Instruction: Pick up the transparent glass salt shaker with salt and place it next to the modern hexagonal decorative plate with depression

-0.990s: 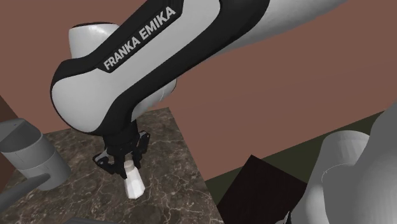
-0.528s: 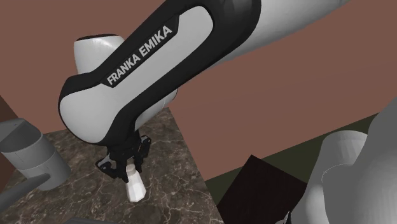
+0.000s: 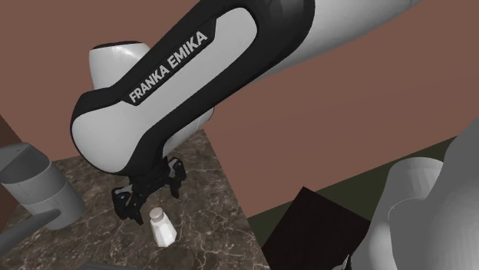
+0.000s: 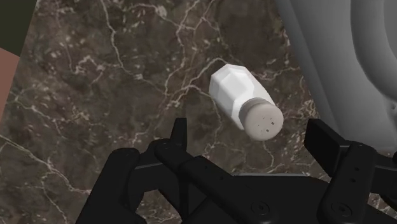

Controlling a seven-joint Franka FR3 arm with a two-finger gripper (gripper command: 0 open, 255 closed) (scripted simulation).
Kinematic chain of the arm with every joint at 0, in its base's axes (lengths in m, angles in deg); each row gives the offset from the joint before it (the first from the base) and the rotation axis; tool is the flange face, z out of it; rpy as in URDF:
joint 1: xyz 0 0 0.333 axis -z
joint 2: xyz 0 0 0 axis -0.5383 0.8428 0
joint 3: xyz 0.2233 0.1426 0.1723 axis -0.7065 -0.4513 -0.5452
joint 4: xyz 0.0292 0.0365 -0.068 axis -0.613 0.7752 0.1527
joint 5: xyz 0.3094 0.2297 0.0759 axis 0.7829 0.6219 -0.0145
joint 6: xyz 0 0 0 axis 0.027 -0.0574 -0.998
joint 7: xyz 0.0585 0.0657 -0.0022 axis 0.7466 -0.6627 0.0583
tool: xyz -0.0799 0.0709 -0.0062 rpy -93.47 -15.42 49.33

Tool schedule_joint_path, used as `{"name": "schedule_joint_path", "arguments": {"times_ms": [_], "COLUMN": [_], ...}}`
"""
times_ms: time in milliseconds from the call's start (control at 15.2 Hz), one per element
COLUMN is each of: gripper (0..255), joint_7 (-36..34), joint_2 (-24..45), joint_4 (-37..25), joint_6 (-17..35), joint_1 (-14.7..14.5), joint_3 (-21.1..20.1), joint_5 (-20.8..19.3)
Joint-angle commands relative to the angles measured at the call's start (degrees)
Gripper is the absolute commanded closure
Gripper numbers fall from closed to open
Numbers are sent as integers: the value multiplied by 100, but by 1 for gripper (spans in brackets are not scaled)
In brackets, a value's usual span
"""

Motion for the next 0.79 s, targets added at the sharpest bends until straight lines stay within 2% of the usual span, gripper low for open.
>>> {"name": "schedule_joint_path", "arguments": {"times_ms": [0,264,726], "gripper": [0,0,0], "joint_7": [0,21,21], "joint_2": [0,-368,-368], "joint_4": [0,-390,-390], "joint_6": [0,-760,-760], "joint_1": [0,38,37], "joint_3": [0,71,72], "joint_5": [0,2,2]}}
